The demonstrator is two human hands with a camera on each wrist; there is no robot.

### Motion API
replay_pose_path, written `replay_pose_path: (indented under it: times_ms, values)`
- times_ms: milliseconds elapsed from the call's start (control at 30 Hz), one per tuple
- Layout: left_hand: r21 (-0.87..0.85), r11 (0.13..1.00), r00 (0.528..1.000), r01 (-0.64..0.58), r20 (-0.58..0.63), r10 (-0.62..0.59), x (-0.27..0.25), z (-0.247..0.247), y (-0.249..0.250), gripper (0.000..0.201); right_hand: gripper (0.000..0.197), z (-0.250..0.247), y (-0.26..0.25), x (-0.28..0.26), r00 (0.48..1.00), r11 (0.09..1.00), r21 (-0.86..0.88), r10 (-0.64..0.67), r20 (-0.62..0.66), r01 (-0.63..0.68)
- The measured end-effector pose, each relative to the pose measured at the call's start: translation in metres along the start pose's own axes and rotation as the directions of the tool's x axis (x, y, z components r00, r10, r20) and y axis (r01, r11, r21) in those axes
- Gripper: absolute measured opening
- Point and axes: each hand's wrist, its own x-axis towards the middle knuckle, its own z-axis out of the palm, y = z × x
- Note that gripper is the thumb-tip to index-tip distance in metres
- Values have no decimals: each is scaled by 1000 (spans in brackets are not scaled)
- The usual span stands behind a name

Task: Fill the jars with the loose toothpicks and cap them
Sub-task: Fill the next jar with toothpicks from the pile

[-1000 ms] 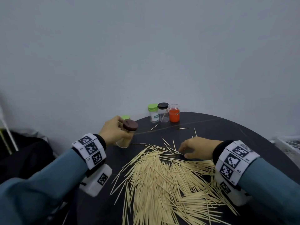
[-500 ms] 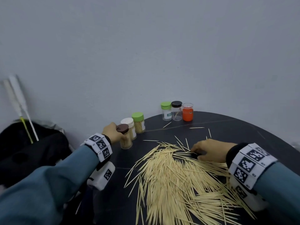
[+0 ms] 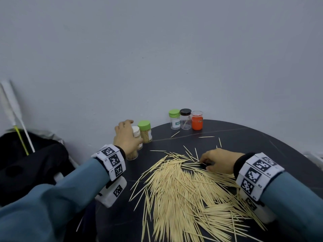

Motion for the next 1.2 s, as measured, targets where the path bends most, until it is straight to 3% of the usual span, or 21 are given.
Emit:
replay_pose_path:
  times_ms: [200,500,667,800,1000,1200]
  values:
    - [-52,970,962,-235,129,240,14,16,50,58,38,-1,4,4,1000,999,23,27,-7,-27]
    - [-31,925,895,-378,244,374,72,68,114,53,35,0,6,5,999,999,37,32,-14,-31]
    - [96,922,895,-374,298,332,116,92,133,63,34,2,7,8,1000,999,26,23,-17,-23]
    - [169,879,851,-445,386,356,130,112,141,68,35,3,8,9,999,1000,26,11,-30,-10]
    - [277,839,838,-469,439,324,128,126,149,50,34,4,9,10,999,1000,16,2,-49,-1]
    - [335,799,846,-499,390,364,129,126,150,43,34,5,10,9,998,1000,19,1,-55,0]
